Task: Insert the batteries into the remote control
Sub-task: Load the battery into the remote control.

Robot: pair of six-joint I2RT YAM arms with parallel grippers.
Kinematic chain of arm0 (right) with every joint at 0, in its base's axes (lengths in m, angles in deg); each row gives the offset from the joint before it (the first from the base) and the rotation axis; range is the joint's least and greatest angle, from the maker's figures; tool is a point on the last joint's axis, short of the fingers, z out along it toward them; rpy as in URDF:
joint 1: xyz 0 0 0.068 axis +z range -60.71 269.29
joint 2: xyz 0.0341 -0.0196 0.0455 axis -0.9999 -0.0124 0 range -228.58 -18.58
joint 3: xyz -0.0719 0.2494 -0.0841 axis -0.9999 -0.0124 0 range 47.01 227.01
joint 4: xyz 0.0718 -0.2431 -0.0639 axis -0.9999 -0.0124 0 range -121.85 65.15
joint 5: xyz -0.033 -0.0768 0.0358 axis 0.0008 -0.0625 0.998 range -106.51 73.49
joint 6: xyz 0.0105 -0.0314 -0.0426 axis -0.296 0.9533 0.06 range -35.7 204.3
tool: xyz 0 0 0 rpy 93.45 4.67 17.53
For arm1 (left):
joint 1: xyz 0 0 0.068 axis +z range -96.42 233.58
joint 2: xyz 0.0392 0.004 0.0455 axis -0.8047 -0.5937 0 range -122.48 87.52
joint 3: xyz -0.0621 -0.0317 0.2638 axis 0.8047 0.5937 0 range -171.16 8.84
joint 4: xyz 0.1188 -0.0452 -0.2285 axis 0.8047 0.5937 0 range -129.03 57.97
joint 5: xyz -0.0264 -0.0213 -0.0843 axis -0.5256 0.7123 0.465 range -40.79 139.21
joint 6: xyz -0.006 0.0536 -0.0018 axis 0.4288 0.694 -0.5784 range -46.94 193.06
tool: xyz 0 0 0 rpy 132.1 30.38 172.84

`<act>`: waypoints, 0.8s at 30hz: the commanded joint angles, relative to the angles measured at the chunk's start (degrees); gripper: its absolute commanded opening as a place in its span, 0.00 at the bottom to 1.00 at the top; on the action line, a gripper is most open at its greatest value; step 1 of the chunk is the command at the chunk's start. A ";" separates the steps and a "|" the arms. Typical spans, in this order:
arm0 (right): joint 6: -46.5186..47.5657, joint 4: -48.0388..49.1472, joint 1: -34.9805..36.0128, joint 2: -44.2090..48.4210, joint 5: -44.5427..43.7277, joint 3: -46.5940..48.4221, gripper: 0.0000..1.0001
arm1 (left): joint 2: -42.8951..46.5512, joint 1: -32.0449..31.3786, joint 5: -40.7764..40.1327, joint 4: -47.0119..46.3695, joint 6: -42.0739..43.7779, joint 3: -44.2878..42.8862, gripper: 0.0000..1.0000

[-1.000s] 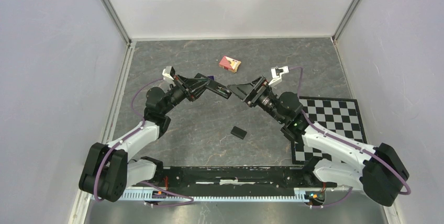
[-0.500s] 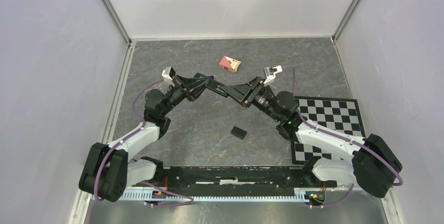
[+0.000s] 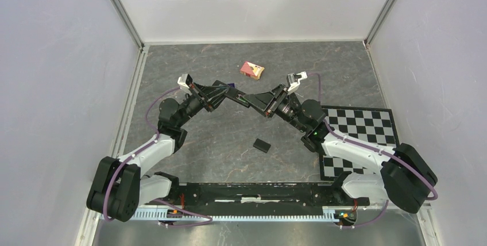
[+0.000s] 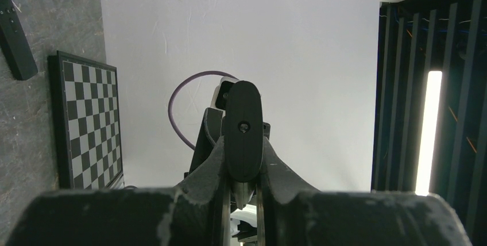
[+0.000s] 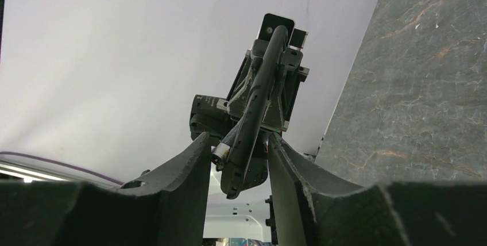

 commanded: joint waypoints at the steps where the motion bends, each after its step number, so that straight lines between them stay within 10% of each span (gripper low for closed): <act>1: -0.70 2.99 -0.84 -0.33 1.04 0.87 0.44 | 1.57 0.12 2.64 -4.54 -2.12 -2.01 0.02; 24: 11.73 -17.01 -0.86 -0.65 -4.09 5.22 0.27 | 3.53 0.12 5.44 -1.60 4.97 -5.47 0.02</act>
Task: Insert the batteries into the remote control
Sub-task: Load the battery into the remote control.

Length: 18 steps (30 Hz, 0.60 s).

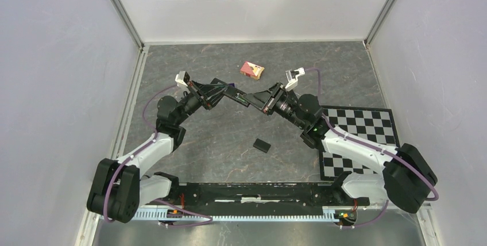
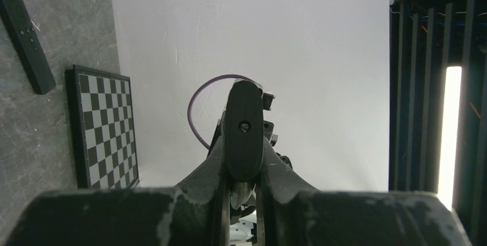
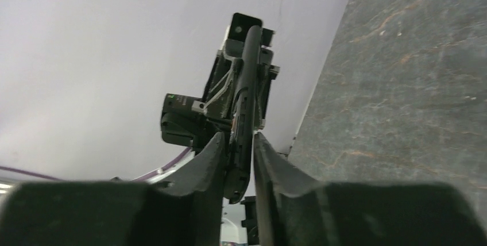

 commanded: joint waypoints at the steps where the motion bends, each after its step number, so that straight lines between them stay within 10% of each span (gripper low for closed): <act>1: 8.08 -11.66 -0.29 -0.03 -4.88 2.07 0.32 | 3.03 -0.80 4.27 -2.75 3.82 -4.33 0.02; 7: 14.43 -11.03 -1.76 3.75 -3.13 0.74 0.85 | 3.75 -0.46 5.21 9.31 18.70 -5.99 0.02; 18: 33.71 -14.16 -5.29 10.03 5.25 -1.25 0.94 | 5.83 -0.03 3.07 21.92 33.77 -5.49 0.02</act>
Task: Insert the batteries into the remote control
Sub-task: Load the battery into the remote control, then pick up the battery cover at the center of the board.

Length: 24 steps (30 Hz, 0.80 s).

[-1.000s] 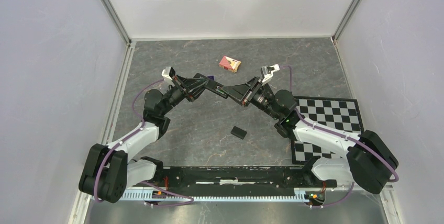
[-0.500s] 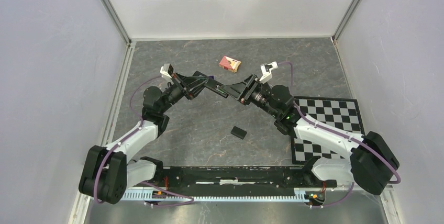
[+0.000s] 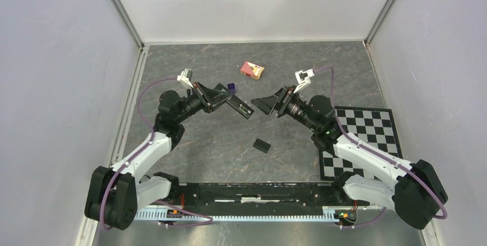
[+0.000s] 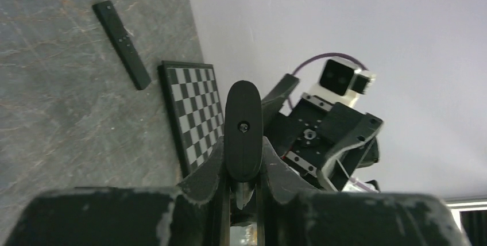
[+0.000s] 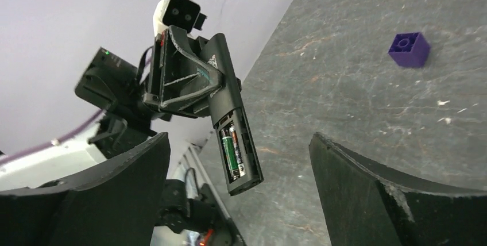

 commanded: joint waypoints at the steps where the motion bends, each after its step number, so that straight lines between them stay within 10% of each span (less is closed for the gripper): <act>1: 19.14 -10.37 -0.38 2.35 1.27 2.88 0.93 | 3.68 0.04 -1.62 7.41 11.07 -1.75 0.02; 10: 50.98 -43.24 0.50 -7.57 -4.94 12.19 0.98 | 16.30 0.34 -26.25 31.53 20.71 -0.80 0.02; 24: 63.20 -53.55 11.36 -25.14 -8.96 16.42 0.77 | 17.36 0.70 -27.88 35.28 22.75 -2.74 0.02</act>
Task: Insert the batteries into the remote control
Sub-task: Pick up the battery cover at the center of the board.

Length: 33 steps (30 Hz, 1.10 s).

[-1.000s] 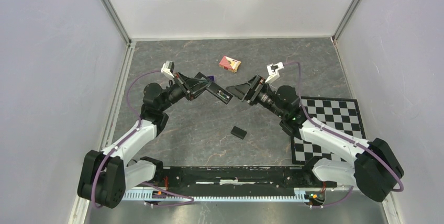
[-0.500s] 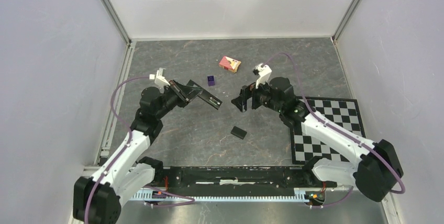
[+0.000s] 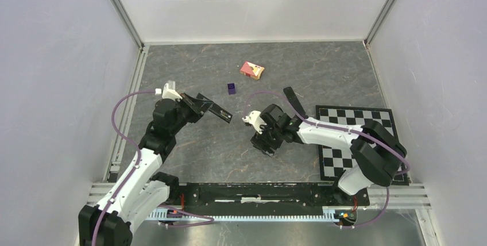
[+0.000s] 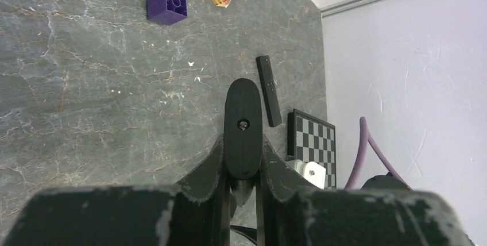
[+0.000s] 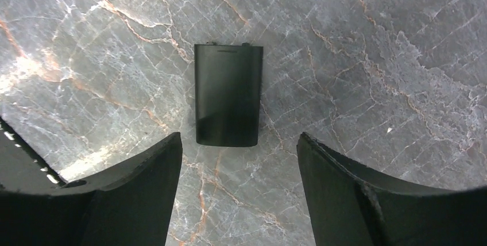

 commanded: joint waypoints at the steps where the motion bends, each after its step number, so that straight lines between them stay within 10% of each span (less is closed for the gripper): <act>1: 3.47 -1.58 0.68 -2.35 -3.03 3.64 0.75 | 0.29 0.47 -1.24 -0.10 2.95 -2.59 0.02; 33: -0.28 1.80 1.19 0.26 -2.02 5.10 0.32 | 0.63 1.27 2.18 -2.98 2.79 0.17 0.02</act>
